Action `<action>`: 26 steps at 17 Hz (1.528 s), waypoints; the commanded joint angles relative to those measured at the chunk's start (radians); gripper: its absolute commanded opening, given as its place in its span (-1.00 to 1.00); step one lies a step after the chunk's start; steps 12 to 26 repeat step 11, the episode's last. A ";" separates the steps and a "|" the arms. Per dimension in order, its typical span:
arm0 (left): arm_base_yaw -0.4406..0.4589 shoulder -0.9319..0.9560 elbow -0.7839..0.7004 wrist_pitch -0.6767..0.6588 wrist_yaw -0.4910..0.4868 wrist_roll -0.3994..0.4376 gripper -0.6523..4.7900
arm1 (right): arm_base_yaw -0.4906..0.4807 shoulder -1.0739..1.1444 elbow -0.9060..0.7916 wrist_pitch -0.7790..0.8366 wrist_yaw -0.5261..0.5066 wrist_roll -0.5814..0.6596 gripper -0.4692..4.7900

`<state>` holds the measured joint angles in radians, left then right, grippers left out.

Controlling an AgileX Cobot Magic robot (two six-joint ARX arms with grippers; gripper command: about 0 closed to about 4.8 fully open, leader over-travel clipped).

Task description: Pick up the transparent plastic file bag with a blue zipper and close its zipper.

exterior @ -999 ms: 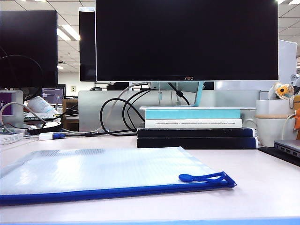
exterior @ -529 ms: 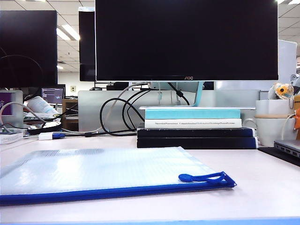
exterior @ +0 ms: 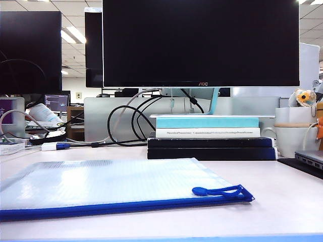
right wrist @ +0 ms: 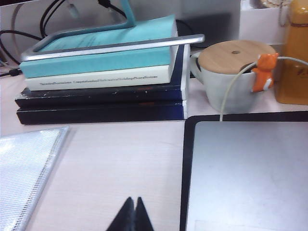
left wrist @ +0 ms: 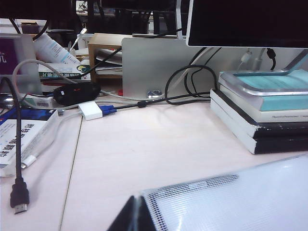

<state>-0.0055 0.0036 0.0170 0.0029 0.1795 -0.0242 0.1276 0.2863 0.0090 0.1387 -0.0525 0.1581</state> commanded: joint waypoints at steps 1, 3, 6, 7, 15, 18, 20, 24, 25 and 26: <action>-0.002 -0.003 0.002 0.012 0.000 -0.002 -0.78 | 0.000 0.000 0.001 0.014 -0.002 0.002 -0.82; -0.002 -0.003 0.002 0.012 0.000 -0.002 -0.78 | -0.002 -0.058 0.000 -0.018 -0.002 0.002 -0.82; -0.002 -0.003 0.002 0.012 0.000 -0.003 -0.78 | -0.003 -0.253 0.000 -0.071 -0.002 0.002 -0.82; -0.002 -0.003 0.002 0.012 0.000 -0.002 -0.78 | -0.003 -0.288 0.000 -0.068 -0.002 0.002 -0.82; -0.002 -0.003 0.002 0.012 0.000 -0.003 -0.78 | -0.063 -0.285 0.000 -0.073 -0.002 0.002 -0.82; -0.002 -0.003 0.002 0.012 0.000 -0.003 -0.78 | -0.063 -0.285 0.000 -0.073 -0.002 0.002 -0.82; -0.002 -0.003 0.002 0.012 0.000 -0.003 -0.78 | -0.063 -0.285 0.000 -0.073 -0.002 0.002 -0.82; -0.002 -0.003 0.002 0.012 0.000 -0.003 -0.78 | -0.063 -0.285 0.000 -0.073 -0.002 0.002 -0.82; -0.002 -0.003 0.002 0.012 0.000 -0.003 -0.78 | -0.063 -0.285 0.000 -0.073 -0.002 0.002 -0.82; -0.002 -0.003 0.002 0.012 0.000 -0.003 -0.78 | -0.063 -0.285 0.000 -0.073 -0.002 0.002 -0.82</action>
